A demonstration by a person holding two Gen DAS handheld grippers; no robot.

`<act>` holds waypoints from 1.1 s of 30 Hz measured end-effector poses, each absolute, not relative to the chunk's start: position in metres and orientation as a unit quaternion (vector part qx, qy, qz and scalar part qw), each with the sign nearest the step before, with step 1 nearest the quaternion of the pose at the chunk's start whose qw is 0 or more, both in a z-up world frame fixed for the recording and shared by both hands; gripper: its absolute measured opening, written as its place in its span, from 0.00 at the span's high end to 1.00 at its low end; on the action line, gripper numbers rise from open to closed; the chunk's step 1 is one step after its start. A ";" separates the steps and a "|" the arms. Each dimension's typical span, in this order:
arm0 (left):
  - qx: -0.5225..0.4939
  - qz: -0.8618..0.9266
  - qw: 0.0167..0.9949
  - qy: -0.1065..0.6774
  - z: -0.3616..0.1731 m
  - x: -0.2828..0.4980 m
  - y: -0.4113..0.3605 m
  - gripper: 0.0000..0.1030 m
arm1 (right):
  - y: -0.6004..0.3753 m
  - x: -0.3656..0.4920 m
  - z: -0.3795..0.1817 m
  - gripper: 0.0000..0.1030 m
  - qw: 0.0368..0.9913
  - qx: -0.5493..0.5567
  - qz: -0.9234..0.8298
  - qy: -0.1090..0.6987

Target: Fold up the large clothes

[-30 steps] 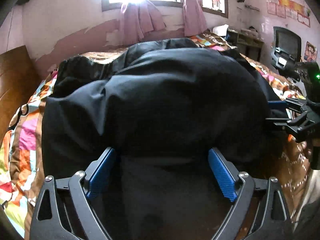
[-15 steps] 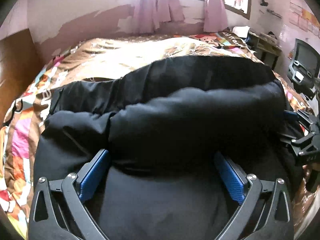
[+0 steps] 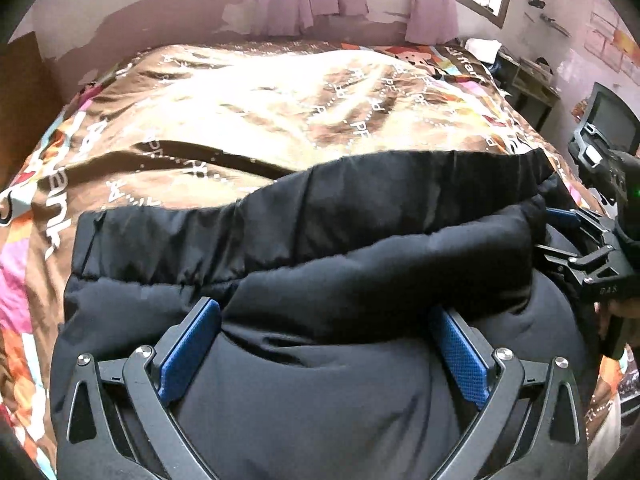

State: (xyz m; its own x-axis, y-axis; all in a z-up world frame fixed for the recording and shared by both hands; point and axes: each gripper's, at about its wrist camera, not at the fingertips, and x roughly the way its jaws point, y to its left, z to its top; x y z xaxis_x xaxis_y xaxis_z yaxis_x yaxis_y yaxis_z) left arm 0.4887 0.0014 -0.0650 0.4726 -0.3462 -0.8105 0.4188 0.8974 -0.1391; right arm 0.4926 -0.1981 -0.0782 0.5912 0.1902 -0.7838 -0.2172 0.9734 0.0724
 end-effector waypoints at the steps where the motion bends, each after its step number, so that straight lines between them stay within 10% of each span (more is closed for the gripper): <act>1: 0.035 -0.223 0.855 0.466 -0.066 0.493 0.001 0.01 | -0.201 0.496 -0.080 0.00 0.892 -0.012 0.119 0.436; 33: -0.036 -0.237 0.883 0.403 -0.080 0.509 0.019 0.01 | -0.205 0.507 -0.104 0.00 0.919 0.027 0.112 0.378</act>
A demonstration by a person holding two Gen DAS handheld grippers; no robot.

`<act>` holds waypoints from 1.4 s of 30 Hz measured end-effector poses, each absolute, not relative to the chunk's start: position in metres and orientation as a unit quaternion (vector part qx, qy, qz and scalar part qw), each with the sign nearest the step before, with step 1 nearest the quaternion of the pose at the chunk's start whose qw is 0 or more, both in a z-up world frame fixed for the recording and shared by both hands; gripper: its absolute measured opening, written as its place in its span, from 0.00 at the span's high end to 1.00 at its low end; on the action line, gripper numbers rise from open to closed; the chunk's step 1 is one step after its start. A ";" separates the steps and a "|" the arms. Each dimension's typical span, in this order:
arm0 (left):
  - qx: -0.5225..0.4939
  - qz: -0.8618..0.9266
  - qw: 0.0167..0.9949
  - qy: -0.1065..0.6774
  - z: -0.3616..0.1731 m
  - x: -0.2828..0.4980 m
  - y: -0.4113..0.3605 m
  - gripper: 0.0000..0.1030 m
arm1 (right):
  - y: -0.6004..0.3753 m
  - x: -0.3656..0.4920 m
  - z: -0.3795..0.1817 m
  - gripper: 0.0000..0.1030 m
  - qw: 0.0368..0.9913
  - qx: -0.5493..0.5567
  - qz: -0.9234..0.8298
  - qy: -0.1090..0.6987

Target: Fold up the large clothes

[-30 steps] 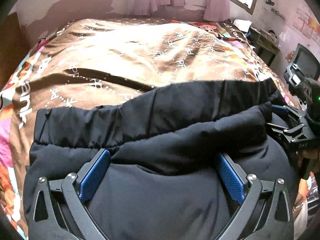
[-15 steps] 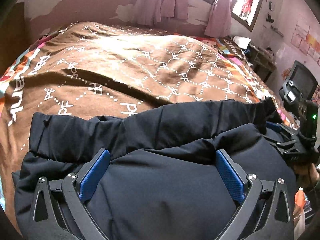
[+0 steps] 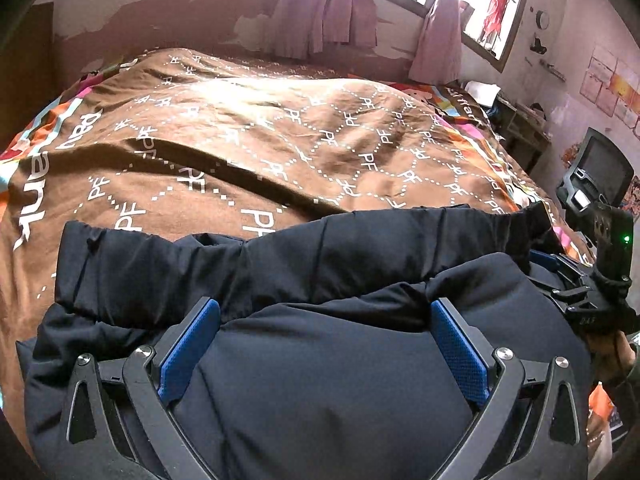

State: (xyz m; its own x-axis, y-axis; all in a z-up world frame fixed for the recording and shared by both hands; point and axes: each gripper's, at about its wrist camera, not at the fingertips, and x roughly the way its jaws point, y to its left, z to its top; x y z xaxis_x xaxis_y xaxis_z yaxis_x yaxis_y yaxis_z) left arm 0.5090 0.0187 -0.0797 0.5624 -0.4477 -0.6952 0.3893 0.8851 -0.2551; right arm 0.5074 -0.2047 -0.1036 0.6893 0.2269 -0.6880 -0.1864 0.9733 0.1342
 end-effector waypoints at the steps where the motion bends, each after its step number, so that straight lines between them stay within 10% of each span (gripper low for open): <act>1: -0.037 -0.237 0.884 0.402 -0.080 0.509 0.018 0.01 | -0.205 0.507 -0.104 0.00 0.919 0.027 0.113 0.376; 27: -0.007 -0.194 0.907 0.374 -0.061 0.483 0.016 0.01 | -0.214 0.489 -0.092 0.00 0.927 0.038 0.135 0.348; 42: -0.085 -0.093 0.931 0.343 -0.039 0.387 0.150 0.01 | -0.287 0.410 -0.074 0.00 0.939 0.017 0.011 0.342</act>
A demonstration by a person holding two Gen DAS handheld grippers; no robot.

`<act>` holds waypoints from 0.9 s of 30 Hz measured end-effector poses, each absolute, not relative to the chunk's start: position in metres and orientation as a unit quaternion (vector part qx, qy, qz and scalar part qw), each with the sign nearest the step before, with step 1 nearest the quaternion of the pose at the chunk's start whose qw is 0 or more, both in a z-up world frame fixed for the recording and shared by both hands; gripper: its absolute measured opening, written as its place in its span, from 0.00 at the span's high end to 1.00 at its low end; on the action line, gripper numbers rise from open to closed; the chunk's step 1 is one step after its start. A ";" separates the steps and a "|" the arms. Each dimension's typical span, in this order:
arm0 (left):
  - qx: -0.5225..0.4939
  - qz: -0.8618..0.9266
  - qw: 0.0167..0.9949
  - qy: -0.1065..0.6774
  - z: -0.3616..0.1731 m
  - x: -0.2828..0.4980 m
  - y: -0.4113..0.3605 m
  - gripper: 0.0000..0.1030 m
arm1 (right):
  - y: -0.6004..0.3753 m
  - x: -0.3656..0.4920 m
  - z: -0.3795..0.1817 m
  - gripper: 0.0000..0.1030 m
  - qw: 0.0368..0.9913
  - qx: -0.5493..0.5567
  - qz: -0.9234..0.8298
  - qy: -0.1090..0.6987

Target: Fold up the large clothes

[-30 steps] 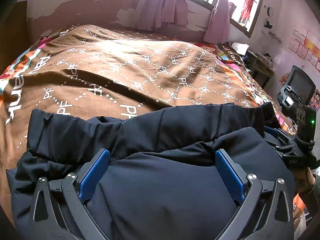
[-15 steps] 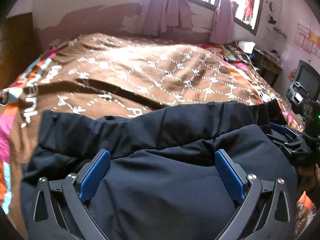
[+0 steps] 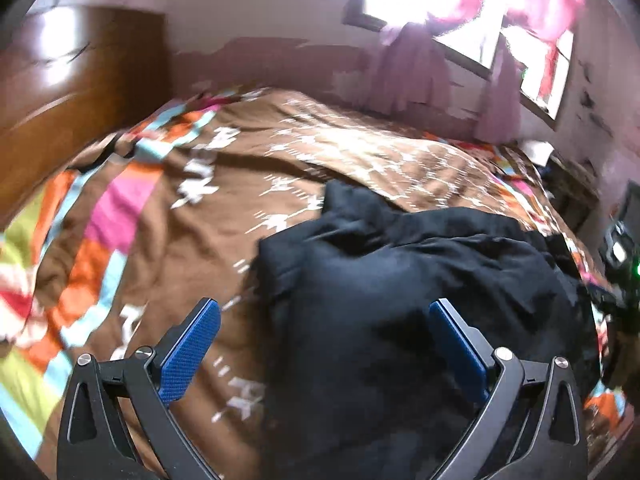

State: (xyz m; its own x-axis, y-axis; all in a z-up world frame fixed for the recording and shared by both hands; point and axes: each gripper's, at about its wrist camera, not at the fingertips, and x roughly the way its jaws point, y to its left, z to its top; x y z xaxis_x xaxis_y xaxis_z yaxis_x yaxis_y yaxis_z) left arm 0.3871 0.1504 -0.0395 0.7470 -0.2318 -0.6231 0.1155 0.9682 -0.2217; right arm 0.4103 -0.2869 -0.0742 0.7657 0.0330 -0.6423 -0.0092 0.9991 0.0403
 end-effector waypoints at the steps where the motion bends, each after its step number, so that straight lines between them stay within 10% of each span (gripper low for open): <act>1: -0.094 -0.089 0.928 0.349 -0.043 0.383 0.157 0.01 | -0.290 0.408 -0.076 0.00 0.938 0.011 0.007 0.348; 27: -0.180 -0.200 0.854 0.446 -0.118 0.402 0.166 0.01 | -0.327 0.406 -0.141 0.00 0.913 0.123 0.108 0.375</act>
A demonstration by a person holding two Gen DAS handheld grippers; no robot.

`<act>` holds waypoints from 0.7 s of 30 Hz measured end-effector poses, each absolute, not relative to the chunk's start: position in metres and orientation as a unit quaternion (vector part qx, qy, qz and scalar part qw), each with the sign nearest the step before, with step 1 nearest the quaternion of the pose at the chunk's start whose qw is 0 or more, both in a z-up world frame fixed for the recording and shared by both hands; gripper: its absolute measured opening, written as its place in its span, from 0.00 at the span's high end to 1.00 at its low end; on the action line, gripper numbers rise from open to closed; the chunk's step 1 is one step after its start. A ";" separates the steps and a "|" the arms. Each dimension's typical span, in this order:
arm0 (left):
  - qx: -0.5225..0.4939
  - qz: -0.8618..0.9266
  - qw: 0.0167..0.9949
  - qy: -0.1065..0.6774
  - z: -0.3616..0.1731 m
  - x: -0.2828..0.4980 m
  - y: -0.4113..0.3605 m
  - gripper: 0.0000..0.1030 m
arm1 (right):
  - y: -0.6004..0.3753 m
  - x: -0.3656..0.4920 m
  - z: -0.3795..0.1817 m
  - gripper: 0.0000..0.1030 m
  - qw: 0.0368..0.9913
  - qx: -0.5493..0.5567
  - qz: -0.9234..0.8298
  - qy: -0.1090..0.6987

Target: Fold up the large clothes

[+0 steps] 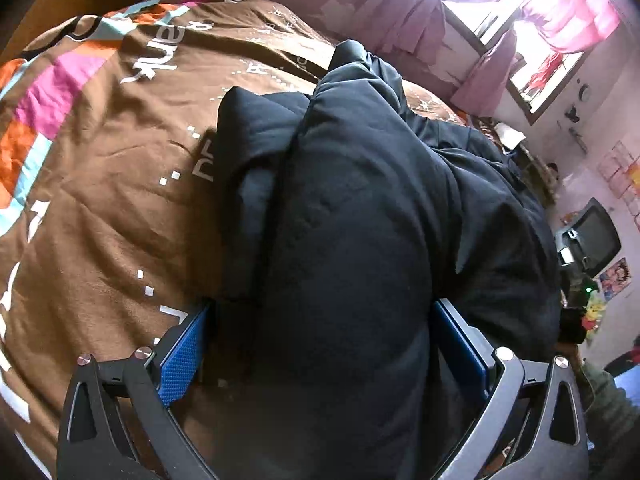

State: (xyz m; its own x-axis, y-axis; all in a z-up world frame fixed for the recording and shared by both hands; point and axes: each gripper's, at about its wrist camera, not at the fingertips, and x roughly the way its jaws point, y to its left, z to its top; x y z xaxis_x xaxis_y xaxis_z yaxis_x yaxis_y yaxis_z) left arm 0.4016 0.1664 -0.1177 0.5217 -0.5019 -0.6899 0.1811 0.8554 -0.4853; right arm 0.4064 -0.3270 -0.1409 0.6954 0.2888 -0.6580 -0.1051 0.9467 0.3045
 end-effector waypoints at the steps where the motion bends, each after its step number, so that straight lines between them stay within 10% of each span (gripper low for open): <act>1: -0.180 -0.201 0.854 0.445 -0.118 0.401 0.167 0.01 | -0.326 0.407 -0.141 0.00 0.913 0.120 0.107 0.376; 21: -0.182 -0.204 0.849 0.452 -0.124 0.404 0.168 0.01 | -0.326 0.408 -0.142 0.00 0.911 0.118 0.106 0.382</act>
